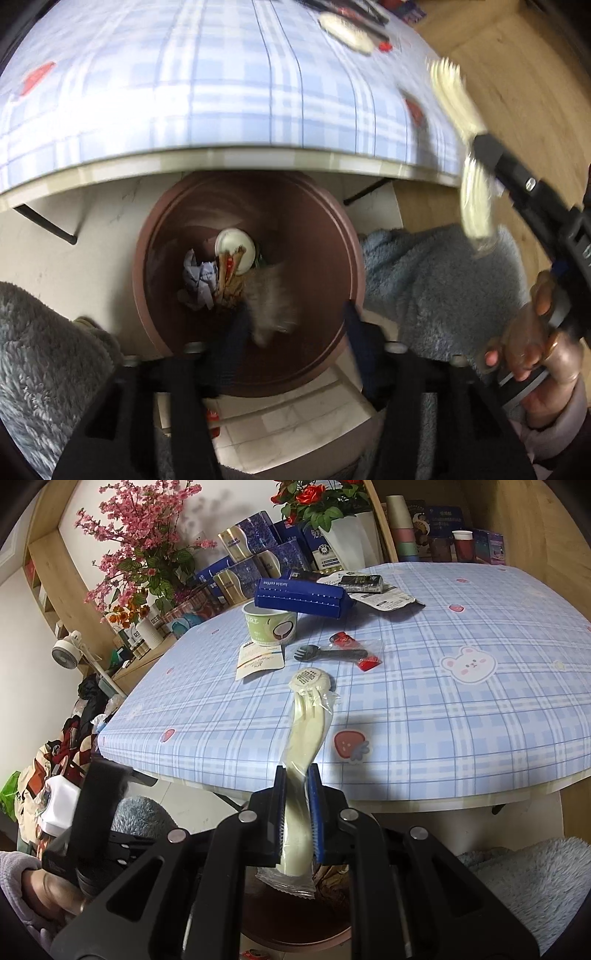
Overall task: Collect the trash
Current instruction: 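Lower the wrapped spoon into the brown bin and open the right gripper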
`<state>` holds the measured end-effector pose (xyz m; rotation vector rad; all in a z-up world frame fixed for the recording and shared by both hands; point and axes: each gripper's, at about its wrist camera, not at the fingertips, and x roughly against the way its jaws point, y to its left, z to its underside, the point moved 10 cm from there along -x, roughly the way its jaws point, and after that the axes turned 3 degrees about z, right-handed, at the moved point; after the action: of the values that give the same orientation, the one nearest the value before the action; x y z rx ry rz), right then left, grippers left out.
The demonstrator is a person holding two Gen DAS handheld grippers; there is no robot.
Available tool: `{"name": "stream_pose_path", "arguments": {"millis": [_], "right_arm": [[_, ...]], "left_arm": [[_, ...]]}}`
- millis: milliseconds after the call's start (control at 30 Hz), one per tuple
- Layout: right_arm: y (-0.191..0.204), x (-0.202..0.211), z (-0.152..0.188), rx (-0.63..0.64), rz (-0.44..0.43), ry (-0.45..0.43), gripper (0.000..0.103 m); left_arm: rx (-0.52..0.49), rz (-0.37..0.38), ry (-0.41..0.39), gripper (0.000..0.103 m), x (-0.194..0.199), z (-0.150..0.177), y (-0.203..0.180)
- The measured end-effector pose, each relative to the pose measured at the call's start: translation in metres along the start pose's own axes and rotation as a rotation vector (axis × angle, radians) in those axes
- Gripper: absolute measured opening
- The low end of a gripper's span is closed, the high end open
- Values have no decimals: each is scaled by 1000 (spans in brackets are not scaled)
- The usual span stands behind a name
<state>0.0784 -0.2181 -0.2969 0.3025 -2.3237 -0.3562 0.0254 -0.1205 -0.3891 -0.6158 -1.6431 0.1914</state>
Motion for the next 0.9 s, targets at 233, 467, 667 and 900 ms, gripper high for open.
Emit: {"name": "stream_pose_path", "arguments": {"millis": [233,467,667,900], "right_arm": [[7,-4,7,42,2,17,15],[24,-14,21,137,-3,67,15],[38,-29,45,229,2,165,15],[38,-50,74,264,24,303,15]], "left_arm": [[59,-7,-172,74,37,-19,7],[96,-70,-455,77,99,-40,23],[105,-142,-566,80,125,-44,37],[121,-174,-554,80,122,-39,48]]}}
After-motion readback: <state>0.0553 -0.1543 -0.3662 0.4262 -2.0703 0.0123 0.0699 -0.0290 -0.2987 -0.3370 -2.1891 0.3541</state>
